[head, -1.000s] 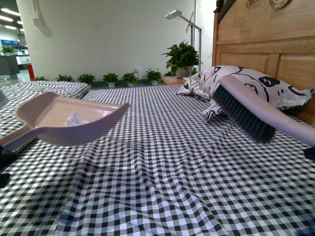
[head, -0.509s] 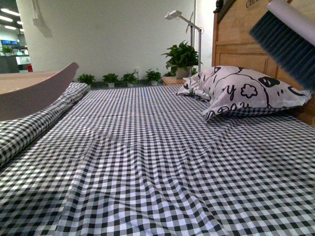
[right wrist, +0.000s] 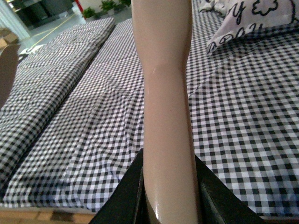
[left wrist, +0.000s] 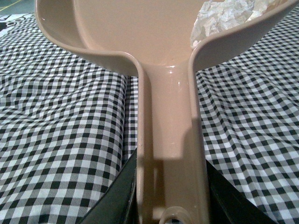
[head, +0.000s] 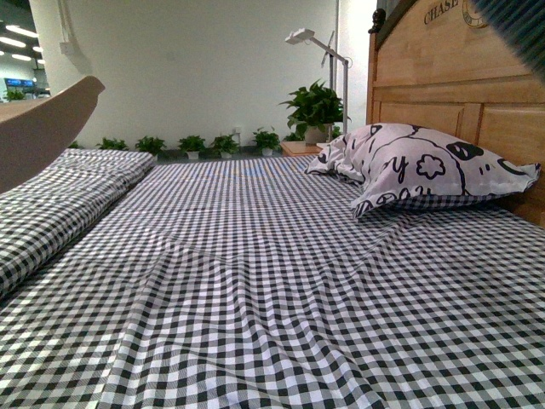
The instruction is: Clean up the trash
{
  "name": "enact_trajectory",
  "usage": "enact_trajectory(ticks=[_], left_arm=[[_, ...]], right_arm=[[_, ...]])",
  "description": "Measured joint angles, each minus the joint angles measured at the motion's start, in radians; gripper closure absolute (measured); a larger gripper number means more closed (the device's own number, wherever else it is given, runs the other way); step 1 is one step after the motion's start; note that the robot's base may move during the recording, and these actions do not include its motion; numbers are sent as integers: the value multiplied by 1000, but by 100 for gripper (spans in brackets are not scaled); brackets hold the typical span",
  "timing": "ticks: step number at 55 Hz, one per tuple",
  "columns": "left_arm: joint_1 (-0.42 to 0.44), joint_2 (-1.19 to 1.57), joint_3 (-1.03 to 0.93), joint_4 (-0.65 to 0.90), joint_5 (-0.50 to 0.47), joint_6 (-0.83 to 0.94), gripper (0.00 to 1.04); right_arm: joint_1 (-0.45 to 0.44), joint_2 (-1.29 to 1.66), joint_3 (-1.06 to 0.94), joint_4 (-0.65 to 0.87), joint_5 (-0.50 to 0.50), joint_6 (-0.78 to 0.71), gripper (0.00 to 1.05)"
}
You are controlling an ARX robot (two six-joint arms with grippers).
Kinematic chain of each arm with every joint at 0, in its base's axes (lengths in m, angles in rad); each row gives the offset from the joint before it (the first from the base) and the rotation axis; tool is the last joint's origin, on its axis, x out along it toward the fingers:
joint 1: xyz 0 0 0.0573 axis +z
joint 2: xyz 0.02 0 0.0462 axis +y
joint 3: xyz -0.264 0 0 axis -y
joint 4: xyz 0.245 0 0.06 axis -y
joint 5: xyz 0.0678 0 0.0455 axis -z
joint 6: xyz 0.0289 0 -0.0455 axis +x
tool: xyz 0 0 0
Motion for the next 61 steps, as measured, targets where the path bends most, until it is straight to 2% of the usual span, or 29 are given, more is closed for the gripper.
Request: enact_trajectory(ticks=[16, 26, 42, 61], left_arm=[[13, -359, -84, -221, 51, 5, 78], [42, -526, -114, -359, 79, -14, 78], [-35, -584, -164, -379, 33, -55, 78], [-45, -587, -165, -378, 30, -70, 78]], right_arm=[[140, -122, -18, -96, 125, 38, 84], [170, -140, -51, -96, 168, 41, 84], [223, -145, -72, -100, 309, 40, 84], [223, -146, -75, -104, 320, 40, 84]])
